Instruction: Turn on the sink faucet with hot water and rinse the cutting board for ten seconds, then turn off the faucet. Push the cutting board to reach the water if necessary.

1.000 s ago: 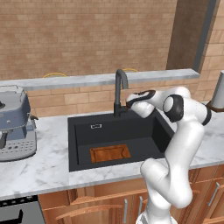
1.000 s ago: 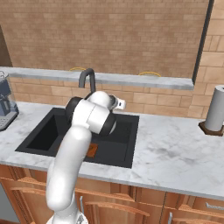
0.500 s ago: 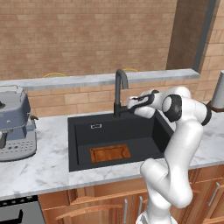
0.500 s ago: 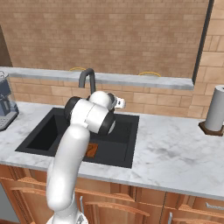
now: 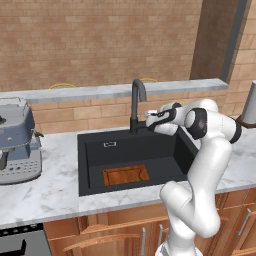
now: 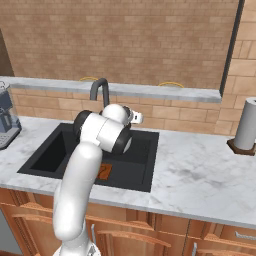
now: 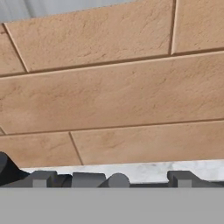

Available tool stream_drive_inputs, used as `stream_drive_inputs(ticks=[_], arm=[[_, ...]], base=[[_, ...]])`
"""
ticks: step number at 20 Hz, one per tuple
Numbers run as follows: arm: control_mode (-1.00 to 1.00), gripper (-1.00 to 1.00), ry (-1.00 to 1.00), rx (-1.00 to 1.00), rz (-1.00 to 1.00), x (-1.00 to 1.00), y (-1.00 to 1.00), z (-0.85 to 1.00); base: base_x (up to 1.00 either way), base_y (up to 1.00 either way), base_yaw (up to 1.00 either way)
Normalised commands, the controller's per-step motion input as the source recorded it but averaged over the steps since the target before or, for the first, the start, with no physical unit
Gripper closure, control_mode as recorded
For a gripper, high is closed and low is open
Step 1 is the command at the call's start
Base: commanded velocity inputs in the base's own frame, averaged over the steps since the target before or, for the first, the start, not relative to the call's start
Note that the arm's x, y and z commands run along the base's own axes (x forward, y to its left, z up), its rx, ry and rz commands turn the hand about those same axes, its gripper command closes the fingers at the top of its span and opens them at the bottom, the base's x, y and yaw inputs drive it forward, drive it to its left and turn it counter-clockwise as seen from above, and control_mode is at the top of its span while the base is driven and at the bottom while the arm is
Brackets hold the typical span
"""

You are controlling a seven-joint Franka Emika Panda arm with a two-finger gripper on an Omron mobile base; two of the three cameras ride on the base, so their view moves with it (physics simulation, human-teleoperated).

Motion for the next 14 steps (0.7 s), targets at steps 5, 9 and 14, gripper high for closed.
stream_drive_inputs(ticks=[5,9,14], arm=[[-1.0,-1.0,0.0,0.0,0.0,0.0,0.0,0.0],[-1.0,-1.0,0.0,0.0,0.0,0.0,0.0,0.0],[-1.0,-1.0,0.0,0.0,0.0,0.0,0.0,0.0]], base=[[0.0,0.0,0.0],[0.0,0.0,0.0],[0.0,0.0,0.0]])
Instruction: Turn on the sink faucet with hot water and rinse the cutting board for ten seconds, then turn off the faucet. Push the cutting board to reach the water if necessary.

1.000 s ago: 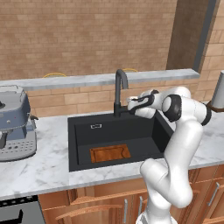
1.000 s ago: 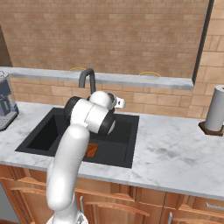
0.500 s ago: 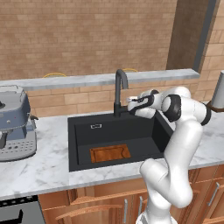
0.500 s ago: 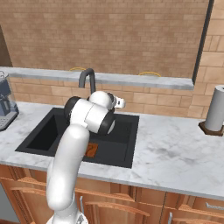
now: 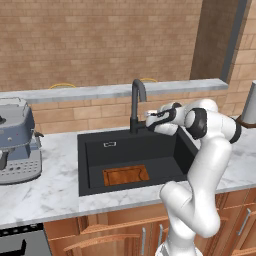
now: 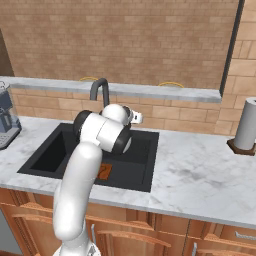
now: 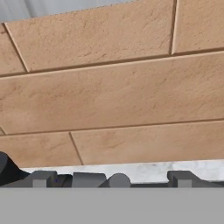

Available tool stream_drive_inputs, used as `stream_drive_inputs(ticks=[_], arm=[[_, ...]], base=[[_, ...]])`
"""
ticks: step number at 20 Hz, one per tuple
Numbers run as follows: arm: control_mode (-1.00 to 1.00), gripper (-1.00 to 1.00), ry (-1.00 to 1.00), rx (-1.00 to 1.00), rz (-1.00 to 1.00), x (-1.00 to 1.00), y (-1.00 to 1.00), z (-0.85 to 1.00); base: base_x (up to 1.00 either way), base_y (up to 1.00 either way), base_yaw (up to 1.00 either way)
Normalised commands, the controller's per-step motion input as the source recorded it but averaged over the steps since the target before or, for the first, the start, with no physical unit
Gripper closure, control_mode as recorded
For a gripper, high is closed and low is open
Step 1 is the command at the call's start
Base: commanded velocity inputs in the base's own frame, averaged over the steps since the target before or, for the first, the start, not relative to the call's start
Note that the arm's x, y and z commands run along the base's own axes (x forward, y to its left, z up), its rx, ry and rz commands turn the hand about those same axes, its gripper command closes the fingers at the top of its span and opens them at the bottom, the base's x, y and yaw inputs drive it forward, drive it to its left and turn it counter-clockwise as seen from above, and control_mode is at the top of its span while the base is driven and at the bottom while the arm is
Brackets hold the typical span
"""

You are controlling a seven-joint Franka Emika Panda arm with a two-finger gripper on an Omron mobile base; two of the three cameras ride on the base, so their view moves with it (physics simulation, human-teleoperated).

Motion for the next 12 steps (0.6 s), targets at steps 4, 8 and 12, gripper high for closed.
stream_drive_inputs(ticks=[4,8,12], arm=[[-1.0,-1.0,0.0,0.0,0.0,0.0,-0.04,-0.03],[-1.0,-1.0,0.0,0.04,0.0,0.0,-0.36,0.0],[-1.0,-1.0,0.0,0.05,0.0,0.0,-0.44,0.0]], base=[[0.0,0.0,0.0],[0.0,0.0,0.0],[0.0,0.0,0.0]])
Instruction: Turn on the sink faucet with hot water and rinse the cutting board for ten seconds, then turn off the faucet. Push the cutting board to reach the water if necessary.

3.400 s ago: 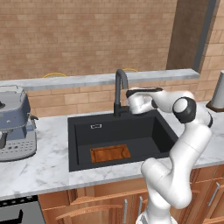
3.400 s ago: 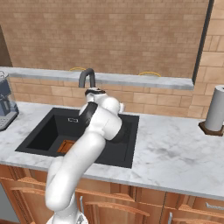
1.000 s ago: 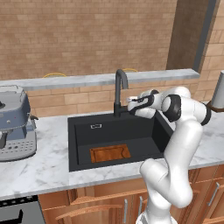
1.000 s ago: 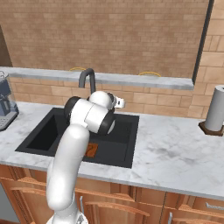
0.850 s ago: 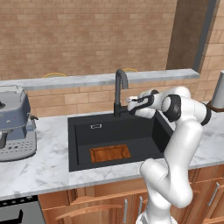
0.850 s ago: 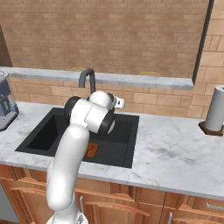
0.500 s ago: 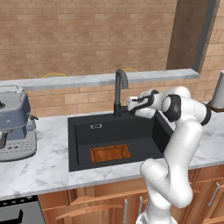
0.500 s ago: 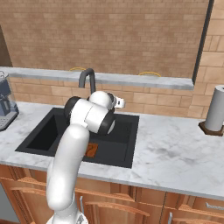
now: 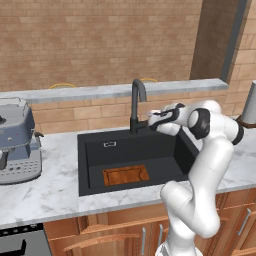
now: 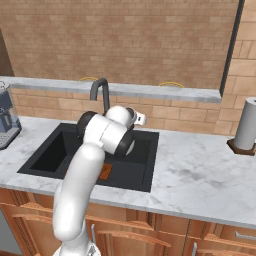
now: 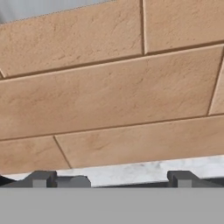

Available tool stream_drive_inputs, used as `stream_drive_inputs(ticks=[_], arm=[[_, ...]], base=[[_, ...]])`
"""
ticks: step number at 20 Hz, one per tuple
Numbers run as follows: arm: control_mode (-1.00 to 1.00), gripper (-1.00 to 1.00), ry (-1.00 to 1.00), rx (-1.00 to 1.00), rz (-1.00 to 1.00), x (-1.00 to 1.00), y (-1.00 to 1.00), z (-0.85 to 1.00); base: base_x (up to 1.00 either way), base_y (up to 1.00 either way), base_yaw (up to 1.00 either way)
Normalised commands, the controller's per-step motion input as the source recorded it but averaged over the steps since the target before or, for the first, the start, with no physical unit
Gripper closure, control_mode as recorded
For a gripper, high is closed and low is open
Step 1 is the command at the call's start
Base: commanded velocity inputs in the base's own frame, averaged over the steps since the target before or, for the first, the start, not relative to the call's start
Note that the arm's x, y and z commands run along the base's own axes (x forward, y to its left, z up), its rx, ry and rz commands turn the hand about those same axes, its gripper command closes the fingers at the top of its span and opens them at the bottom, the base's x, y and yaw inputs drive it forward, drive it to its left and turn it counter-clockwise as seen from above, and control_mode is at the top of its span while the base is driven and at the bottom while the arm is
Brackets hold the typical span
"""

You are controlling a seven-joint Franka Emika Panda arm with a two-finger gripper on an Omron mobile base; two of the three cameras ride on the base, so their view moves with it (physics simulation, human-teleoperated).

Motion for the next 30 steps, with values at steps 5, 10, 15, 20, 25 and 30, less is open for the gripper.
stream_drive_inputs(ticks=[5,10,15,20,25,30], arm=[[-1.0,-1.0,0.0,0.04,0.0,0.0,-0.3,0.0],[-1.0,-1.0,0.0,0.02,0.0,0.0,-0.27,0.0],[-1.0,-1.0,0.0,0.01,0.0,0.0,-0.39,0.0],[-1.0,-1.0,0.0,0.01,0.01,0.0,-0.7,0.0],[-1.0,-1.0,0.0,0.03,0.03,0.0,-0.81,0.0],[-1.0,-1.0,0.0,0.01,0.02,0.0,-0.66,0.0]], base=[[0.0,0.0,0.0],[0.0,0.0,0.0],[0.0,0.0,0.0],[0.0,0.0,0.0],[0.0,0.0,0.0],[0.0,0.0,0.0]])
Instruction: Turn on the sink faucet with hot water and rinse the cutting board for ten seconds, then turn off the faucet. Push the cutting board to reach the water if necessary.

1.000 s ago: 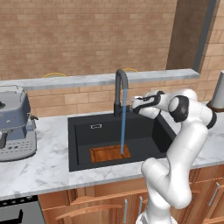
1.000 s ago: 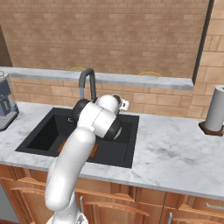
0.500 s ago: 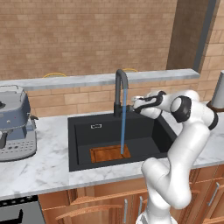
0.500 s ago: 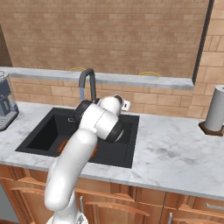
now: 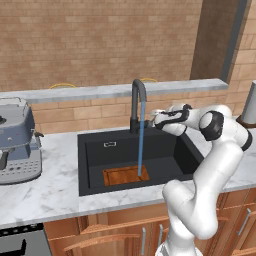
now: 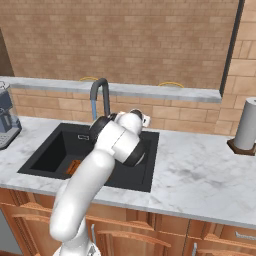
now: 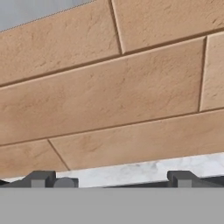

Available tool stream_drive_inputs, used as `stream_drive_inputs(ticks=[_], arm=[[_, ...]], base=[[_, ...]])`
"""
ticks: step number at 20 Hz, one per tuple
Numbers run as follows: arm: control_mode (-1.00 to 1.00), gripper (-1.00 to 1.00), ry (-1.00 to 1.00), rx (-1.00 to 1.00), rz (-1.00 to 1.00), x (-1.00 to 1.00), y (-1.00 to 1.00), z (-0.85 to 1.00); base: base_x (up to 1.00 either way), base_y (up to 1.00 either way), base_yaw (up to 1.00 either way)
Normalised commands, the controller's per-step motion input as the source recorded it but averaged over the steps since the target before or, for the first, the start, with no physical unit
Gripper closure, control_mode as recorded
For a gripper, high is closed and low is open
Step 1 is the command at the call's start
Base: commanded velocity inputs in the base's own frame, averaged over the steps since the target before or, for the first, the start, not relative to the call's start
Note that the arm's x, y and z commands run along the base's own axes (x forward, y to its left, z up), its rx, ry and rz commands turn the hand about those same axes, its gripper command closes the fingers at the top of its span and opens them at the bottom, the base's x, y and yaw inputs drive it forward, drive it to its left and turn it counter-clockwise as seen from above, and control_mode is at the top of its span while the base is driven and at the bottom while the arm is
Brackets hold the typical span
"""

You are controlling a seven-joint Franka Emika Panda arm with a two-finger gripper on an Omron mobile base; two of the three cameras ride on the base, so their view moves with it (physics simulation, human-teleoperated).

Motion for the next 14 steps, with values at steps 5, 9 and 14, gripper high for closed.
stream_drive_inputs(ticks=[5,9,14], arm=[[-1.0,-1.0,0.0,0.0,0.0,-0.1,-0.2,0.0],[-1.0,-1.0,0.0,0.0,0.0,-0.21,0.12,0.0],[-1.0,-1.0,0.01,0.0,0.0,-0.14,0.19,0.04]], base=[[0.0,0.0,0.0],[0.0,0.0,0.0],[0.0,0.0,0.0]])
